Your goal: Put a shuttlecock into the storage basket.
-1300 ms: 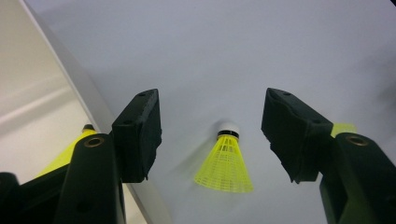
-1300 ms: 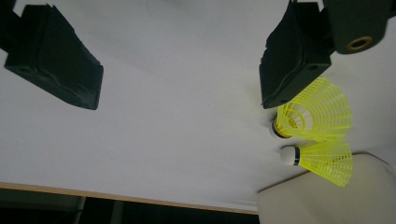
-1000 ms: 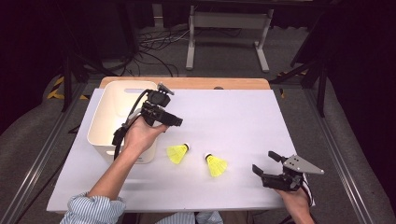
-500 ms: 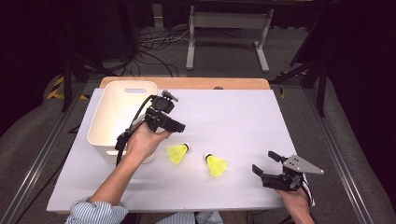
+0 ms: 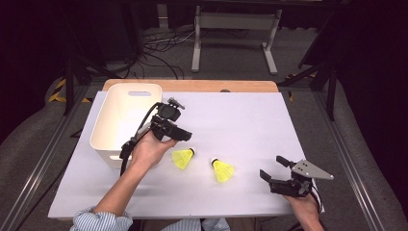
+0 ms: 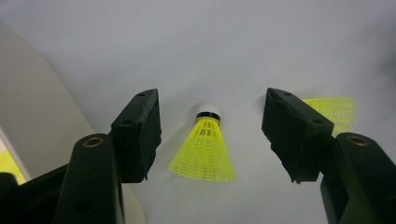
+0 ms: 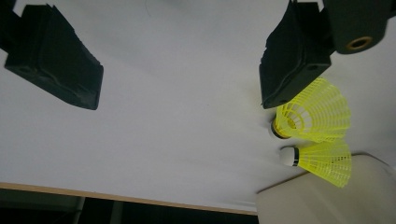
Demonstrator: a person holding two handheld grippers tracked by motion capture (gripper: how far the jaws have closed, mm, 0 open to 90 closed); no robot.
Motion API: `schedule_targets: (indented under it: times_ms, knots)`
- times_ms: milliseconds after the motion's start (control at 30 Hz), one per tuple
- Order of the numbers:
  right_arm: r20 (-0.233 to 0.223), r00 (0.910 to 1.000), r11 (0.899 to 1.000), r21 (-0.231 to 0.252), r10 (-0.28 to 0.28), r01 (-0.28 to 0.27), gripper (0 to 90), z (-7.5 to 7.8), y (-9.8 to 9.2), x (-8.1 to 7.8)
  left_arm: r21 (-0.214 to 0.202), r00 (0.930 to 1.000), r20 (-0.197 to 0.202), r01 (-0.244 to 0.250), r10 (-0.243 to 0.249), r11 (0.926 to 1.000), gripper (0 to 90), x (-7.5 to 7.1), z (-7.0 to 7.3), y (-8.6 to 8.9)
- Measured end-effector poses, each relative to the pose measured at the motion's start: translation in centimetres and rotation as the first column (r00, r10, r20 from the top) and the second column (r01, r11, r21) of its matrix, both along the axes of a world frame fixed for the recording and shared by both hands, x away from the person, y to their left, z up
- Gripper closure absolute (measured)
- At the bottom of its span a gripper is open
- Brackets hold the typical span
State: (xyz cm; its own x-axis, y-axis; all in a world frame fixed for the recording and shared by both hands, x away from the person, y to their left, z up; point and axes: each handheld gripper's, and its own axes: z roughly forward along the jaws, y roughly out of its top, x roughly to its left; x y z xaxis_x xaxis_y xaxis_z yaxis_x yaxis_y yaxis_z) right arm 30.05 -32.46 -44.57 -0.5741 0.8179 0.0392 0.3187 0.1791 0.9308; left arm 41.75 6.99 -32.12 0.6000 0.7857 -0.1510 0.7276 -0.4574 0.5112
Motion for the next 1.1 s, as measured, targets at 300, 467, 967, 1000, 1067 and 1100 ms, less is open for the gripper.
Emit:
schedule_targets:
  times_ms: [300, 467, 967, 1000, 1067, 1100]
  knots:
    - [-0.003, 1.0000, 1.000, 0.000, -0.002, 0.002, 14.1, 0.0, 0.0, 0.0, -0.002, 1.0000, -0.005, -0.004, 0.004, 1.0000, 37.2, -0.6, -0.8, 0.2]
    - [-0.003, 1.0000, 1.000, 0.000, -0.003, 0.003, 14.1, 0.0, 0.0, 0.0, 0.013, 1.0000, -0.007, 0.004, -0.004, 0.9999, 37.1, -0.9, -1.3, 0.0]
    - [-0.002, 1.0000, 1.000, -0.001, -0.002, 0.002, 14.1, 0.0, 0.0, 0.0, 0.008, 1.0000, -0.002, 0.008, -0.008, 0.9999, 36.7, -2.3, -2.4, -0.5]
    - [-0.002, 1.0000, 1.000, -0.001, -0.002, 0.002, 14.1, 0.0, 0.0, 0.0, 0.008, 1.0000, -0.002, 0.008, -0.008, 0.9999, 36.6, -2.3, -2.4, -0.5]
    - [-0.001, 1.0000, 1.000, -0.001, -0.002, 0.002, 14.2, 0.0, 0.0, 0.0, 0.003, 1.0000, 0.000, 0.008, -0.008, 1.0000, 36.5, -2.5, -2.5, -0.4]
    - [-0.003, 1.0000, 1.000, -0.001, -0.003, 0.003, 14.1, 0.0, 0.0, 0.0, 0.007, 0.9999, 0.004, 0.010, -0.010, 0.9999, 36.5, -2.6, -2.6, -0.4]
